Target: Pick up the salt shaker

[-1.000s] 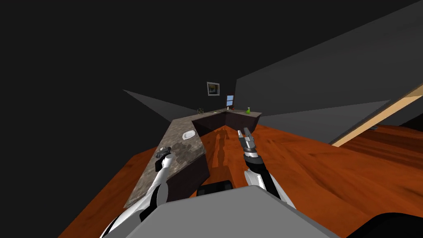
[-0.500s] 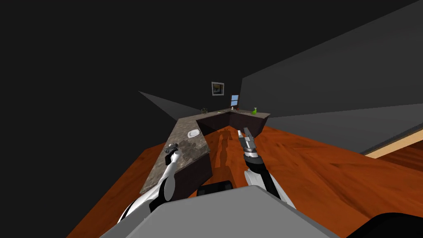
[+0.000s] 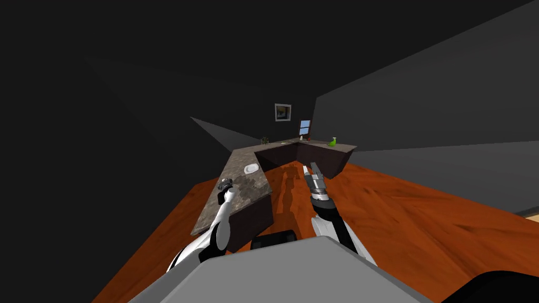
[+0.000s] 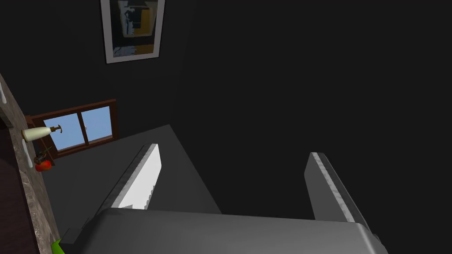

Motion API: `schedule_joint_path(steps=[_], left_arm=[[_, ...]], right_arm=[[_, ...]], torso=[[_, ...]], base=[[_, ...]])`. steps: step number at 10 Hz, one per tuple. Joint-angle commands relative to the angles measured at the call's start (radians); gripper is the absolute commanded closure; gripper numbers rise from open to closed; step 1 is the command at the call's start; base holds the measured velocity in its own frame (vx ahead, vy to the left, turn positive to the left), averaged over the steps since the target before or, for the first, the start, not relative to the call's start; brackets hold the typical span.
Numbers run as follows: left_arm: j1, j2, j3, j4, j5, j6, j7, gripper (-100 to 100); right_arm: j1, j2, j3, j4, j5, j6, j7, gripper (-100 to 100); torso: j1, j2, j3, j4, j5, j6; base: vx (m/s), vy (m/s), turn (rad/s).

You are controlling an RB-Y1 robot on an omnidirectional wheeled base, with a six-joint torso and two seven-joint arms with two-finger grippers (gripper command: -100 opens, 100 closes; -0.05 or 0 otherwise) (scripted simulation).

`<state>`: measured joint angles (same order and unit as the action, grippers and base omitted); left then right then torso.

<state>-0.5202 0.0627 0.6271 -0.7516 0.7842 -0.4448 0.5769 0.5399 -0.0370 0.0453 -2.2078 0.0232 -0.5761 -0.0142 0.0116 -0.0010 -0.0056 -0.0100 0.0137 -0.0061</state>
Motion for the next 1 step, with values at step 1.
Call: schedule_joint_path(steps=[1], left_arm=[[0.0, 0.0, 0.0, 0.0, 0.0, 0.0, 0.0, 0]], right_arm=[[0.0, 0.0, 0.0, 0.0, 0.0, 0.0, 0.0, 0]], torso=[[0.0, 0.0, 0.0, 0.0, 0.0, 0.0]], base=[[0.0, 0.0, 0.0]])
